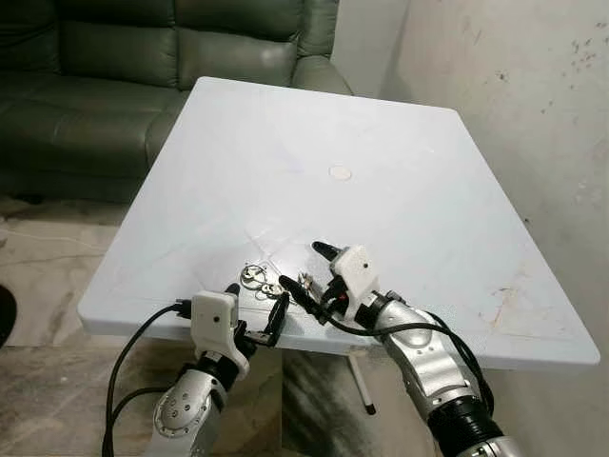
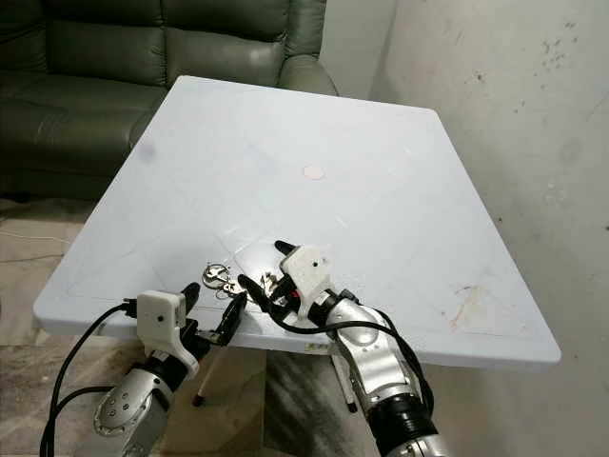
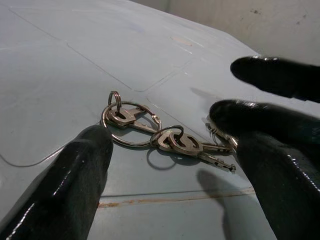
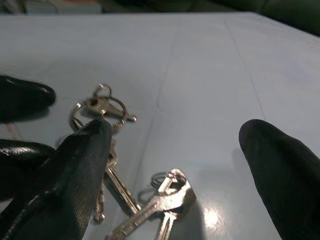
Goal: Hang keys on a hook
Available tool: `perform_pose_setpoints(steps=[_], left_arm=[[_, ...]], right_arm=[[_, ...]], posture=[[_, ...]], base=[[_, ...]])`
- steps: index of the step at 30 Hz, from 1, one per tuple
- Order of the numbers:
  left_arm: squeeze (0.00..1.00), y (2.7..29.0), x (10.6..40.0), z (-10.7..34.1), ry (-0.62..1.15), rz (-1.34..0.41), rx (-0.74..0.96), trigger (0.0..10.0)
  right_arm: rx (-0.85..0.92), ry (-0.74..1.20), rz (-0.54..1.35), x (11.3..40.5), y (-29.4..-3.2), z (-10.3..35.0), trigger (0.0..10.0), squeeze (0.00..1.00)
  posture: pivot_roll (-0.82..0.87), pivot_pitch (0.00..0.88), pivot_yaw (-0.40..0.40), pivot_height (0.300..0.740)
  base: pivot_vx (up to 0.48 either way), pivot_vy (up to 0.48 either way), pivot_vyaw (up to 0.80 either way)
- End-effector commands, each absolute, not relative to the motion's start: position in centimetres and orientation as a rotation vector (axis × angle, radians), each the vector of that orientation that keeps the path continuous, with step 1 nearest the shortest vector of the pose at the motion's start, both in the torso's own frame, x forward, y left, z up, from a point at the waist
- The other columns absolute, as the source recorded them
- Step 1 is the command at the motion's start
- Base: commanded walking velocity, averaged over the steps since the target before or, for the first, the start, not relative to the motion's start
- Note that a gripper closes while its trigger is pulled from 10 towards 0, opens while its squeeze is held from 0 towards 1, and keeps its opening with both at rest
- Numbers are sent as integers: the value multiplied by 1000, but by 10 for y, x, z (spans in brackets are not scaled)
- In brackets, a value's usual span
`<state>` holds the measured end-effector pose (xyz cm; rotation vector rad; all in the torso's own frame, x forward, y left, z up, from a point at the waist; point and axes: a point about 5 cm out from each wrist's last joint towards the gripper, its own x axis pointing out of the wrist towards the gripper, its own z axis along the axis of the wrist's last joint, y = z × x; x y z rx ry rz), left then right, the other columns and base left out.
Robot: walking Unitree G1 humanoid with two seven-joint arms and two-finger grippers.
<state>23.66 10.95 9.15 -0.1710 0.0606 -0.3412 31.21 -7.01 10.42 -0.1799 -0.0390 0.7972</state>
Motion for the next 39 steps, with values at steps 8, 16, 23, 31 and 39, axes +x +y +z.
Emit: perform_pose_setpoints(steps=[8, 16, 23, 31, 39], left_arm=[[0, 106, 236, 92, 72, -348, -173, 10000], [0, 106, 235, 92, 74, -346, -176, 10000], [0, 105, 234, 92, 76, -345, -175, 10000], [0, 106, 233, 92, 77, -342, -177, 10000], [0, 106, 233, 93, 77, -341, -178, 10000]], right_arm=[[-238, 0, 756, 314, -73, 99, 10000, 0], [-280, 0, 719, 314, -72, 98, 0, 0], [-278, 11, 724, 314, -73, 96, 0, 0], [-289, 4, 734, 313, -75, 97, 0, 0], [-271, 4, 777, 307, -69, 95, 0, 0]], posture=[[104, 108, -144, 740], [103, 114, -145, 740], [102, 117, -143, 740], [101, 123, -143, 740], [100, 129, -142, 740]], base=[[0, 0, 0], [0, 0, 0], [0, 0, 0], [0, 0, 0], [0, 0, 0]])
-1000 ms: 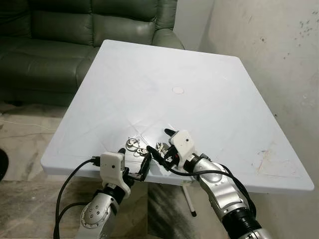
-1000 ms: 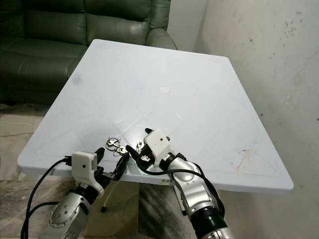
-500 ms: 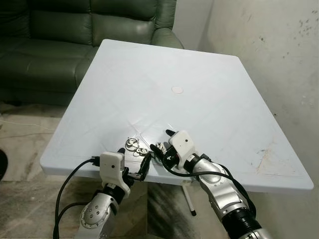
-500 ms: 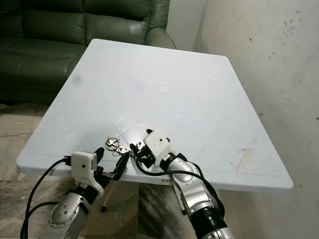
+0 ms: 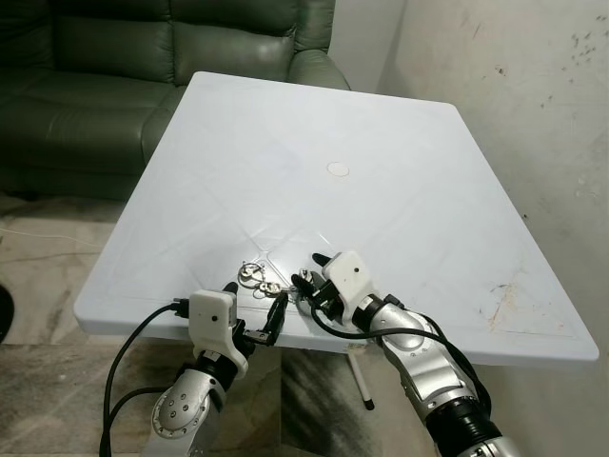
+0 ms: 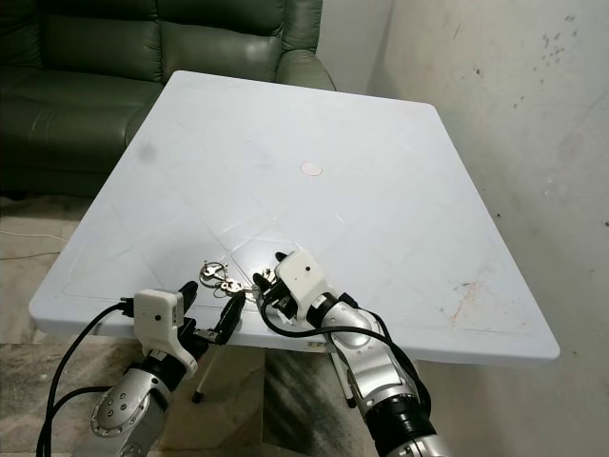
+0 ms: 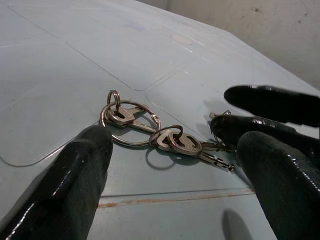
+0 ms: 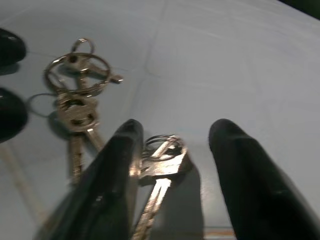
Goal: Hang keys on a hook
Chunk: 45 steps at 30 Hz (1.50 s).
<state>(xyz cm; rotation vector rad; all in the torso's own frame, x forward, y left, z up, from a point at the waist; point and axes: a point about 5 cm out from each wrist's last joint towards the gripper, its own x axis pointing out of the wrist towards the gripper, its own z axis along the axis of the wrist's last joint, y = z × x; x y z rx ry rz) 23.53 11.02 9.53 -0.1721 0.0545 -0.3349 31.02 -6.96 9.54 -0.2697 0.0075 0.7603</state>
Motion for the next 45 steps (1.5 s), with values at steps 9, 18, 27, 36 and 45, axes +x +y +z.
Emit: perform_pose_setpoints(steps=[9, 18, 27, 36, 45], left_arm=[[0, 107, 233, 93, 81, -340, -177, 10000], [0, 107, 233, 93, 84, -342, -177, 10000], [0, 107, 234, 93, 83, -342, -172, 10000], [0, 107, 235, 94, 78, -341, -178, 10000], [0, 107, 235, 94, 79, -337, -177, 10000]], right_arm=[[-267, 17, 780, 305, -66, 93, 0, 0], [-252, 21, 767, 307, -65, 95, 3137, 0], [-265, 15, 769, 308, -64, 96, 0, 0], [-253, 86, 783, 310, -65, 90, 10000, 0], [-154, 76, 732, 317, -68, 96, 10000, 1000]], posture=[[101, 131, -138, 740], [101, 128, -139, 740], [108, 118, -139, 740], [109, 114, -139, 740], [111, 116, -139, 740]], base=[[0, 0, 0], [0, 0, 0], [0, 0, 0], [0, 0, 0], [0, 0, 0]])
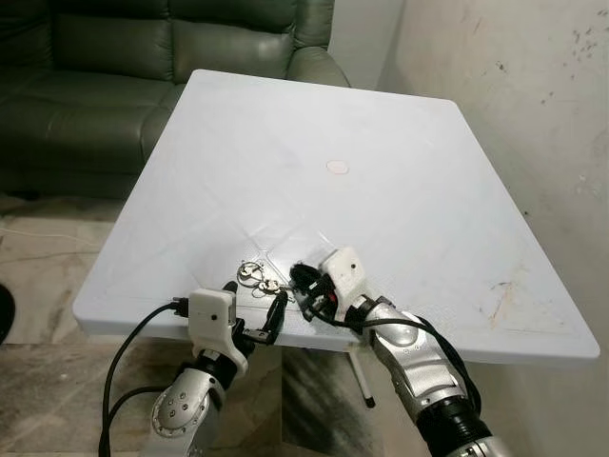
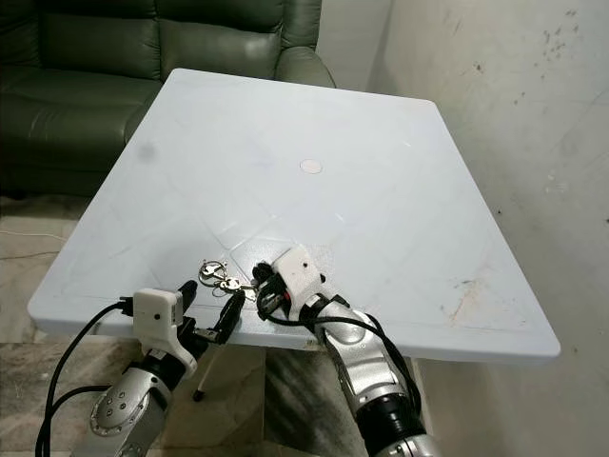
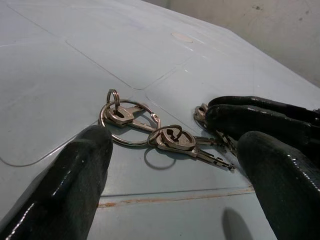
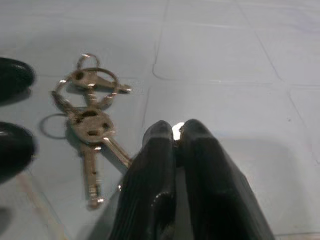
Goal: Hang keys on a hook
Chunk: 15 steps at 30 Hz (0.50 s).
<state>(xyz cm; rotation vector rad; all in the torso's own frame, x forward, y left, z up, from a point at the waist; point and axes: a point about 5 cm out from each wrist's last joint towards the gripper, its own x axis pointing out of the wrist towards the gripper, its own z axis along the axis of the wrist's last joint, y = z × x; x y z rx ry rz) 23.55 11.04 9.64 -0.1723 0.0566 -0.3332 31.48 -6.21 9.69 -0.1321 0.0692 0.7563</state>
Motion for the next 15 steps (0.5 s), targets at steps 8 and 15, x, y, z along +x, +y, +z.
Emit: perform_pose_setpoints(steps=[8, 15], left_arm=[[0, 107, 234, 94, 78, -338, -179, 10000], [0, 107, 235, 95, 77, -340, -180, 10000]], right_arm=[[-179, 40, 751, 318, -67, 100, 10000, 0], [-132, 52, 734, 320, -68, 100, 10000, 749]], posture=[[112, 120, -139, 740], [112, 122, -140, 740]], base=[[0, 0, 0], [0, 0, 0]])
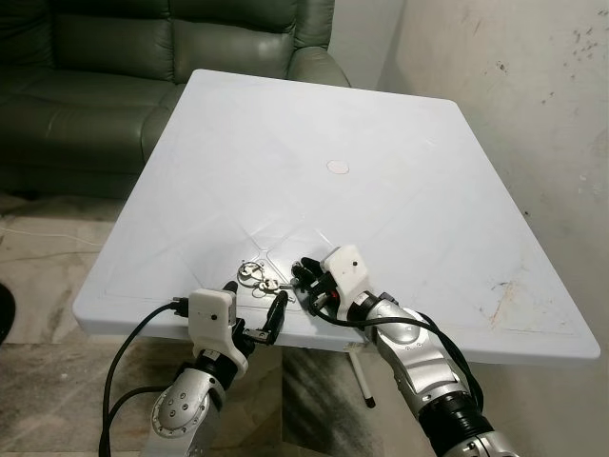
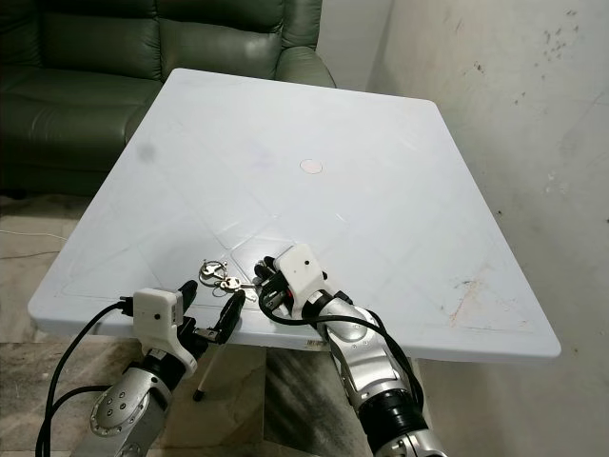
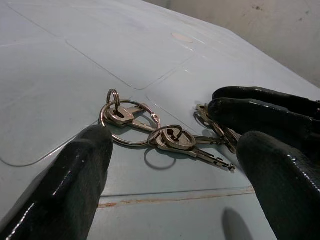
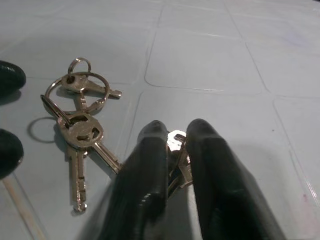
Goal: Hang keys on a hook
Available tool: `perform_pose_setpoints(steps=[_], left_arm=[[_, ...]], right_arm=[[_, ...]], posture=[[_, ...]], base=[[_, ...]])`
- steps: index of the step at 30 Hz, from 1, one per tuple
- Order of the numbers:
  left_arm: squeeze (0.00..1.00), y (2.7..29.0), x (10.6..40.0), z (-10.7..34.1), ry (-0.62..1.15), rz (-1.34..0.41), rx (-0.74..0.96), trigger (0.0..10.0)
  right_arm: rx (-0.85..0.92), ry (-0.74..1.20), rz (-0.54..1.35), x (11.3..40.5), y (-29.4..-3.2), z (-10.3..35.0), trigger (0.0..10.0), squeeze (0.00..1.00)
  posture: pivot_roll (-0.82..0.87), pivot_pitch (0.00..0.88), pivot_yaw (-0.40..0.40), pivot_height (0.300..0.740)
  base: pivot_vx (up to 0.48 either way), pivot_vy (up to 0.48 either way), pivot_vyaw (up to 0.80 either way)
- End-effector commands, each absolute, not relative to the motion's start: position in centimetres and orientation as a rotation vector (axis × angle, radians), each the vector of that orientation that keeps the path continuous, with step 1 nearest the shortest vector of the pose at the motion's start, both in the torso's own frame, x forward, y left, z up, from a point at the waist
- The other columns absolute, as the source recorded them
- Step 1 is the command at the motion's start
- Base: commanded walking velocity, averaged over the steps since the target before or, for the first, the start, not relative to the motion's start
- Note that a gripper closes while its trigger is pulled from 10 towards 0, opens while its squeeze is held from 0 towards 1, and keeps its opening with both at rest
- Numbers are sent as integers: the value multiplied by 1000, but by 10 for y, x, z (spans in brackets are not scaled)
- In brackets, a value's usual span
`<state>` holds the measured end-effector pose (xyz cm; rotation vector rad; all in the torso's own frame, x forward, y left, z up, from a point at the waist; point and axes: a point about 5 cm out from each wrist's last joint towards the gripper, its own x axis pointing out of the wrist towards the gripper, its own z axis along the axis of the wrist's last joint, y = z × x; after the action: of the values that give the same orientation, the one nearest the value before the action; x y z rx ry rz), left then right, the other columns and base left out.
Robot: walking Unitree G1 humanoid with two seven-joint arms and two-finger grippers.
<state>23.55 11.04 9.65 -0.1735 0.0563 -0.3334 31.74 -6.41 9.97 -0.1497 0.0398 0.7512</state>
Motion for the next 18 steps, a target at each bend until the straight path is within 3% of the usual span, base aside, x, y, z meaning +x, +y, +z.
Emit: perform_pose_setpoints(steps=[1, 10, 11, 12, 13, 18], left_arm=[[0, 107, 235, 95, 77, -340, -180, 10000], [0, 106, 236, 95, 75, -341, -184, 10000], [0, 106, 236, 95, 75, -341, -185, 10000], [0, 106, 236, 95, 75, -341, -185, 10000], [0, 106, 236, 95, 74, -341, -185, 10000], [0, 107, 236, 96, 74, -335, -192, 10000]], right_arm=[[-109, 59, 718, 322, -69, 101, 10000, 1000], [-134, 33, 730, 323, -66, 104, 10000, 1000], [-144, 40, 747, 322, -64, 103, 10000, 110], [-143, 40, 750, 322, -64, 103, 10000, 110], [-154, 31, 751, 322, -64, 104, 10000, 0], [-168, 7, 776, 320, -63, 104, 10000, 0]], posture=[[112, 122, -140, 740], [112, 123, -139, 740], [112, 123, -139, 740], [112, 123, -139, 740], [112, 124, -141, 740], [113, 124, -143, 740]], base=[[0, 0, 0], [0, 0, 0], [0, 0, 0], [0, 0, 0], [0, 0, 0], [0, 0, 0]])
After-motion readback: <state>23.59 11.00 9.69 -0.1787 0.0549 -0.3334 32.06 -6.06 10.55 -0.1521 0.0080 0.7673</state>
